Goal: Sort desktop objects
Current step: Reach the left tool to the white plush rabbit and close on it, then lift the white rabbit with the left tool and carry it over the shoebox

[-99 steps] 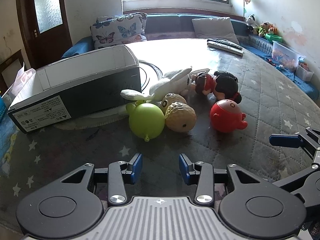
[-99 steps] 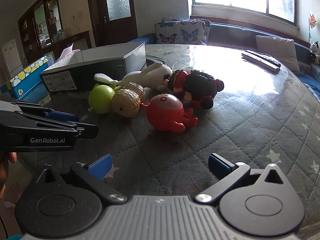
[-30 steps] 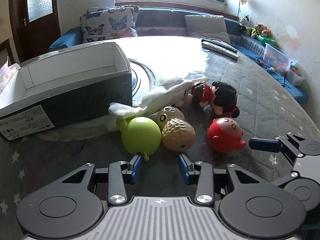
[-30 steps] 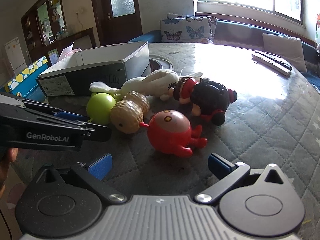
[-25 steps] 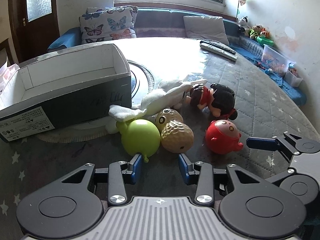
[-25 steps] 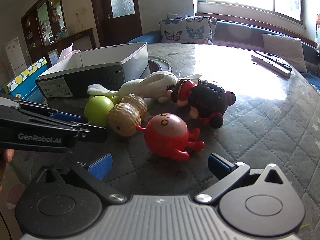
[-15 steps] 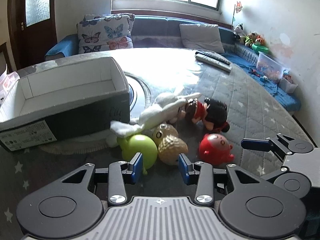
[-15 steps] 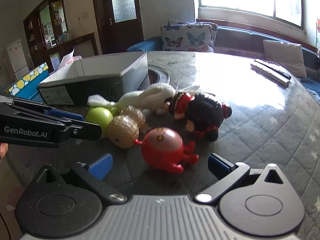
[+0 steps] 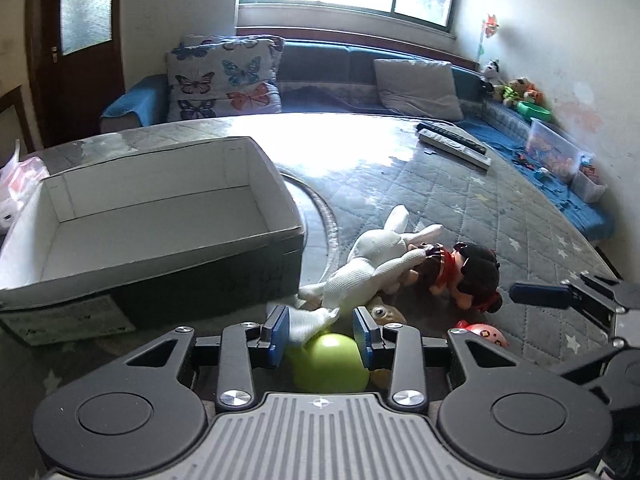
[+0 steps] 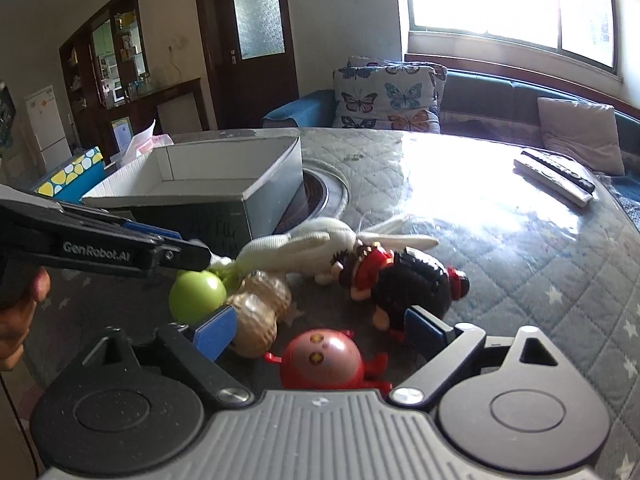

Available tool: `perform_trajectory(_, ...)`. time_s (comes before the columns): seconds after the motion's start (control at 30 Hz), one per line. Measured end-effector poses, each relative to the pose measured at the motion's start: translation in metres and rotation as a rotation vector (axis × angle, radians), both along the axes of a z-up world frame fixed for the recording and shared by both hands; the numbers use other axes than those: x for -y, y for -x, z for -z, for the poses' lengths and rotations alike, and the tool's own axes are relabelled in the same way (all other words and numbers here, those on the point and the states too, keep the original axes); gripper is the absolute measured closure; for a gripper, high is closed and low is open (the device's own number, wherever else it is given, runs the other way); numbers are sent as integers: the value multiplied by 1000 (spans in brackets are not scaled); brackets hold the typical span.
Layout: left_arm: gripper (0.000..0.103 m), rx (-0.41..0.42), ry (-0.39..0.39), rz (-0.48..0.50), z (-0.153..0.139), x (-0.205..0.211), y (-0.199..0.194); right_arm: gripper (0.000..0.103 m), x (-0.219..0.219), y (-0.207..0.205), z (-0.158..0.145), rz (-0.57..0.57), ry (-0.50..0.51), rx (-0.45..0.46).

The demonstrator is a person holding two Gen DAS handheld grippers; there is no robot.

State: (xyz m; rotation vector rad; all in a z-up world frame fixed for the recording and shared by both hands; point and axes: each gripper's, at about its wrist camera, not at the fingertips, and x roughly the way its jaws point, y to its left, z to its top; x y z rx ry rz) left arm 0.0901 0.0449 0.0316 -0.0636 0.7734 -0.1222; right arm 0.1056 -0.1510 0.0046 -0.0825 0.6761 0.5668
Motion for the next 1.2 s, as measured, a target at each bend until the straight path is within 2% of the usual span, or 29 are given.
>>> perform_trajectory(0.2, 68, -29, 5, 57, 7, 0, -17, 21, -4, -26, -9, -12, -8, -8)
perform_trajectory(0.43, 71, -66, 35, 92, 16, -2, -31, 23, -17, -55, -14, -45, 20, 4)
perform_trajectory(0.77, 68, -111, 49, 114, 23, -2, -49, 38, -39, -92, -6, -98, 34, -66)
perform_trajectory(1.0, 69, -119, 49, 142, 29, 2, -56, 47, -55, -104, 5, -134, 70, -110)
perform_trajectory(1.2, 79, -99, 55, 152, 32, 2, -57, 53, -55, -106, 8, -117, 69, -119)
